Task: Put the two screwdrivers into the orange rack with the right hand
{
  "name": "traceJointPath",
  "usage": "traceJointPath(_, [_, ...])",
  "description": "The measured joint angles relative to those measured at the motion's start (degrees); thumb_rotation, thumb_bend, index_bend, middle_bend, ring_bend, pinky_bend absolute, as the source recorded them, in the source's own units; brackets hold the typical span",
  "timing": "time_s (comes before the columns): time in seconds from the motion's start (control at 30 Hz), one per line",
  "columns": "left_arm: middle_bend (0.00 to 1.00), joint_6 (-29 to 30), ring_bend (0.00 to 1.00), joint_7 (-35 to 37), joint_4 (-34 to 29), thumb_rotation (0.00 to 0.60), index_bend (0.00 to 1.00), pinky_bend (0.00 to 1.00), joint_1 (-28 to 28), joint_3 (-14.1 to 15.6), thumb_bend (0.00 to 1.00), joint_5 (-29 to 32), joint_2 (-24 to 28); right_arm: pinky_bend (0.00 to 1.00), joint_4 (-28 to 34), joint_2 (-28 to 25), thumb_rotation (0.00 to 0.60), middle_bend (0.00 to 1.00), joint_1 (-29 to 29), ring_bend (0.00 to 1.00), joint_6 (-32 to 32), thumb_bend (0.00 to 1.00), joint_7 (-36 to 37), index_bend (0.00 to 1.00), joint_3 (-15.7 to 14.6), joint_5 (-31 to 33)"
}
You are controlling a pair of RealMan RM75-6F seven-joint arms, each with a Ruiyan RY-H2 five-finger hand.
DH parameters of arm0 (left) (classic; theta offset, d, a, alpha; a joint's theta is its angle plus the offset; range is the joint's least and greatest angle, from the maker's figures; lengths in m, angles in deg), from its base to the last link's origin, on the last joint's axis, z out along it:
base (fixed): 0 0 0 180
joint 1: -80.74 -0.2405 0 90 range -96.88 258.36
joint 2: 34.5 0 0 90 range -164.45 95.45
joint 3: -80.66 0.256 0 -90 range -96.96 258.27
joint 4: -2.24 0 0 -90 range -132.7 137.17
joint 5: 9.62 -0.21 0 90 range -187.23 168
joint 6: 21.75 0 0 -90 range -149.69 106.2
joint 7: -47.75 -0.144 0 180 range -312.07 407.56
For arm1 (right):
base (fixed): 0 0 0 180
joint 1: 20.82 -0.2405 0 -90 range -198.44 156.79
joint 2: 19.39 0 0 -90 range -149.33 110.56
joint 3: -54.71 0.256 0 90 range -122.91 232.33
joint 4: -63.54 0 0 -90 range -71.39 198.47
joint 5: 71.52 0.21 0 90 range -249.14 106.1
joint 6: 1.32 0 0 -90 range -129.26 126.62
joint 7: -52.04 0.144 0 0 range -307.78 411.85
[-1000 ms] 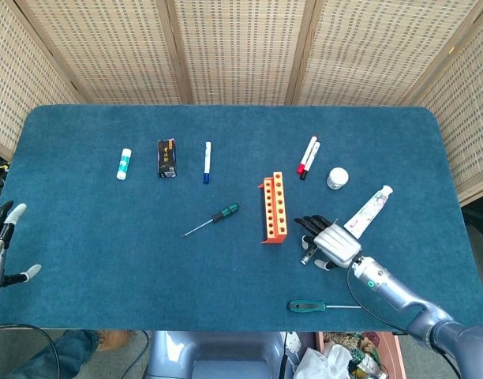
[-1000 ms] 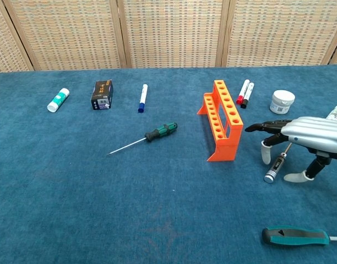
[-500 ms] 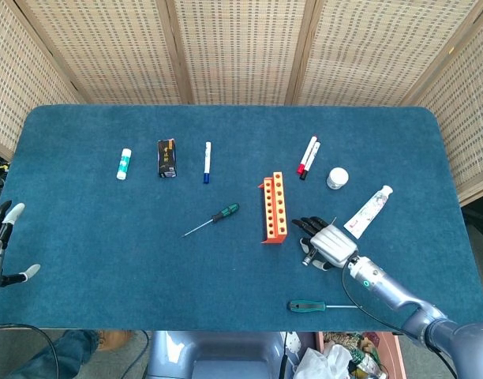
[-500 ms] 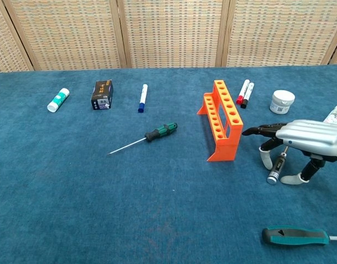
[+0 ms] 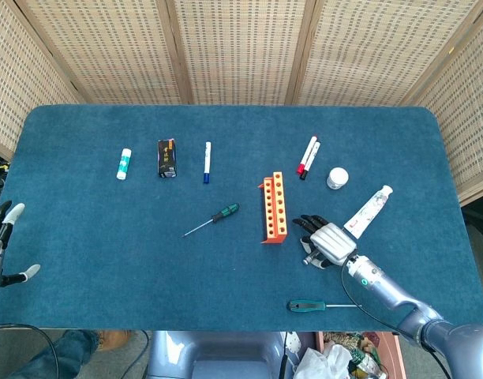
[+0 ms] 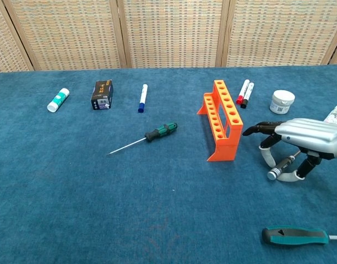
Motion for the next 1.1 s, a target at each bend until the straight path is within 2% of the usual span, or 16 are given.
traceJointPath(0.17, [0.00, 0.04, 0.00, 0.24, 0.03, 0.600, 0.00, 0.00, -0.03, 0.01, 0.00, -0.10, 0.05, 0.12, 0.73, -0.53, 0.600, 0.08, 0.10, 0.00, -0.77, 0.41, 0.43, 0.66, 0.26, 0.37])
traceJointPath(0.37, [0.00, -0.09, 0.00, 0.59, -0.07, 0.600, 0.00, 0.00, -0.01, 0.18, 0.00, -0.46, 0.22, 0.12, 4.50, -2.77, 0.600, 0.10, 0.46, 0.00, -2.48, 0.45, 1.52, 0.66, 1.01, 1.11])
traceJointPath(0.57, [0.00, 0.24, 0.00, 1.71, -0.22, 0.600, 0.00, 0.00, -0.23, 0.47, 0.00, -1.49, 0.72, 0.12, 14.99, -8.54, 0.600, 0.11, 1.02, 0.00, -4.29, 0.45, 4.68, 0.66, 2.55, 2.93])
traceJointPath(0.77, [0.00, 0.75, 0.00, 3.04, -0.31, 0.600, 0.00, 0.00, -0.56, 0.68, 0.00, -2.36, 1.28, 0.12, 28.87, -16.49, 0.600, 0.12, 1.34, 0.00, -5.96, 0.45, 8.23, 0.66, 5.67, 5.84])
traceJointPath(0.9, [0.00, 0.73, 0.00, 3.80, -0.19, 0.600, 0.00, 0.00, -0.63, 0.78, 0.00, -2.67, 1.56, 0.12, 38.19, -21.82, 0.600, 0.12, 1.22, 0.00, -6.19, 0.48, 11.27, 0.66, 9.01, 8.95])
traceJointPath(1.1, [0.00, 0.16, 0.00, 4.54, -0.05, 0.600, 0.00, 0.00, -0.34, 0.57, 0.00, -2.32, 1.79, 0.12, 47.46, -26.77, 0.600, 0.12, 0.41, 0.00, -4.22, 0.49, 16.63, 0.66, 15.11, 15.88])
